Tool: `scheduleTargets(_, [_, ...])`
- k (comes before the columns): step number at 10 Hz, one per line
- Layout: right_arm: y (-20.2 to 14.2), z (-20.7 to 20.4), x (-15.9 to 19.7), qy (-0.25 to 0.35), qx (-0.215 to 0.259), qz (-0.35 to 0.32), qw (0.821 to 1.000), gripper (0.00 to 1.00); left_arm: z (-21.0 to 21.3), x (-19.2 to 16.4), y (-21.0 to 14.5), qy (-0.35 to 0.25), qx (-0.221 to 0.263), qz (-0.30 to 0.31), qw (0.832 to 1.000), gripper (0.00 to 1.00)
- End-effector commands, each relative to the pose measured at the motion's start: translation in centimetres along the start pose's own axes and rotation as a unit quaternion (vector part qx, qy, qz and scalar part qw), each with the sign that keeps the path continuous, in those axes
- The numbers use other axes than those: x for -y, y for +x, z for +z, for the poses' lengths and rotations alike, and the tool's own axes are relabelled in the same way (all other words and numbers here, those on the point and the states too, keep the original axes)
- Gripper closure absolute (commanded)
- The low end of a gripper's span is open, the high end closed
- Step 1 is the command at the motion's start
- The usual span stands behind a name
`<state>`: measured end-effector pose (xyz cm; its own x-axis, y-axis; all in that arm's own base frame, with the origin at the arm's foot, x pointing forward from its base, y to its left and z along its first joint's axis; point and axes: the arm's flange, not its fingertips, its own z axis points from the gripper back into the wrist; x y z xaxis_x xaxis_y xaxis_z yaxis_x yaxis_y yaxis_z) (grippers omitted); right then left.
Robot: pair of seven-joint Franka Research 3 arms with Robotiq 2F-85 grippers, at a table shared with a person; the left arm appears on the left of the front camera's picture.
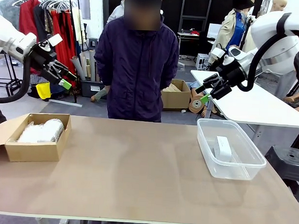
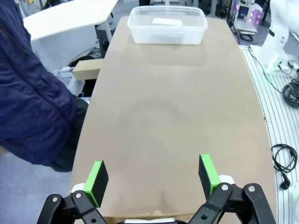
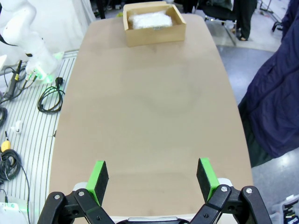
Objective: Separate and place wrapped and unwrapped clocks.
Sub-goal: If the picked Digital clock is wrapped, place it in the Package Box ; if not, place it in the Organizing box.
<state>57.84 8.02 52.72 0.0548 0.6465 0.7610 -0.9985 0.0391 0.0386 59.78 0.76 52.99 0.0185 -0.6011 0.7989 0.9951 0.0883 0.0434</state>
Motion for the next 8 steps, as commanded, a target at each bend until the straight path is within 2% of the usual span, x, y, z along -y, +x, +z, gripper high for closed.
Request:
scheduleTargets(1, [0.13, 0.11, -0.15, -0.001, -0.003, 0.002, 1.000, 0.00, -0.34, 0.80, -0.30, 0.011, 0.011, -0.007, 1.000, 0.00])
scheduleTargets(4, [0.13, 0.11, -0.15, -0.001, -0.003, 0.002, 1.000, 0.00, -0.24, 0.62, -0.34, 0.025, 0.019, 0.019, 0.999, 0.00])
scheduleTargets(5, [0.13, 0.11, -0.15, -0.001, -0.003, 0.002, 1.000, 0.00, -0.13, 0.00, -0.25, 0.002, 0.001, 0.003, 1.000, 0.00])
scheduleTargets(8, [0.13, 0.11, -0.15, -0.001, -0.003, 0.002, 1.000, 0.00, -0.13, 0.00, -0.25, 0.002, 0.001, 0.003, 1.000, 0.00])
